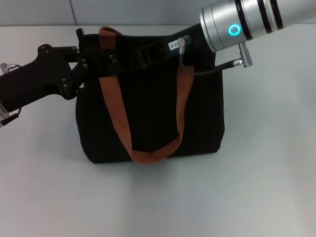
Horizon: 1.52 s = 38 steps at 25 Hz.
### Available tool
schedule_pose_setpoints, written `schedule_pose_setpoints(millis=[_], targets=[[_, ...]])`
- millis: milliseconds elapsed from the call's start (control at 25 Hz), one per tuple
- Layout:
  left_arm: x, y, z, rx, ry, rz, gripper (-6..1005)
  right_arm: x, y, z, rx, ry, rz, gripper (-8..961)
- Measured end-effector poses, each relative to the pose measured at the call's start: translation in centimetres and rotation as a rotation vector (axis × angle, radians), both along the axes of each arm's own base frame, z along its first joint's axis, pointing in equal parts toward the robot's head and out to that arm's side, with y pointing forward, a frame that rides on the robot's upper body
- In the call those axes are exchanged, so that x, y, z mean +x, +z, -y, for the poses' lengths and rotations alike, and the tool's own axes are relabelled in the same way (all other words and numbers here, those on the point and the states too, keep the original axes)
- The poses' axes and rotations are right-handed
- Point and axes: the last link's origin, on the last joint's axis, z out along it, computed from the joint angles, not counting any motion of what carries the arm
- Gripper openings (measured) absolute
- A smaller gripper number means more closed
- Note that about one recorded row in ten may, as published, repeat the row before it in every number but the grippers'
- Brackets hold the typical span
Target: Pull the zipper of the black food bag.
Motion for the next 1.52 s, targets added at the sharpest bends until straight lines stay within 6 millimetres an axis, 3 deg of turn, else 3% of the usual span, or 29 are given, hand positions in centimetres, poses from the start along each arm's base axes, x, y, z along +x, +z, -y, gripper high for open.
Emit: schedule_pose_setpoints(millis=[320, 440, 800, 1120, 1320, 1520], targets=[[0.1, 0.0, 0.1, 0.001, -0.008, 0.002, 79, -0.2, -0.3, -0.3, 0.022, 0.011, 0.017, 208], [0.1, 0.0, 0.1, 0.005, -0.008, 0.004, 80, -0.2, -0.3, -0.3, 0.024, 0.015, 0.018, 15], [0.1, 0.1, 0.1, 0.008, -0.009, 0.004, 84, 0.1, 0.1, -0.6, 0.042, -0.012, 0.070, -1], [0.1, 0.2, -0.1, 0.012, -0.008, 0.002, 88, 2.8, 2.5, -1.0, 0.144, -0.127, 0.200, -1], [-0.1, 0.6, -0.2, 0.030, 0.001, 0.007, 91, 5.2, 6.0, -0.3, 0.272, -0.203, 0.262, 0], [-0.1, 0.6, -0.2, 0.031, 0.001, 0.007, 93, 6.1, 6.8, 0.0, 0.291, -0.236, 0.250, 1]])
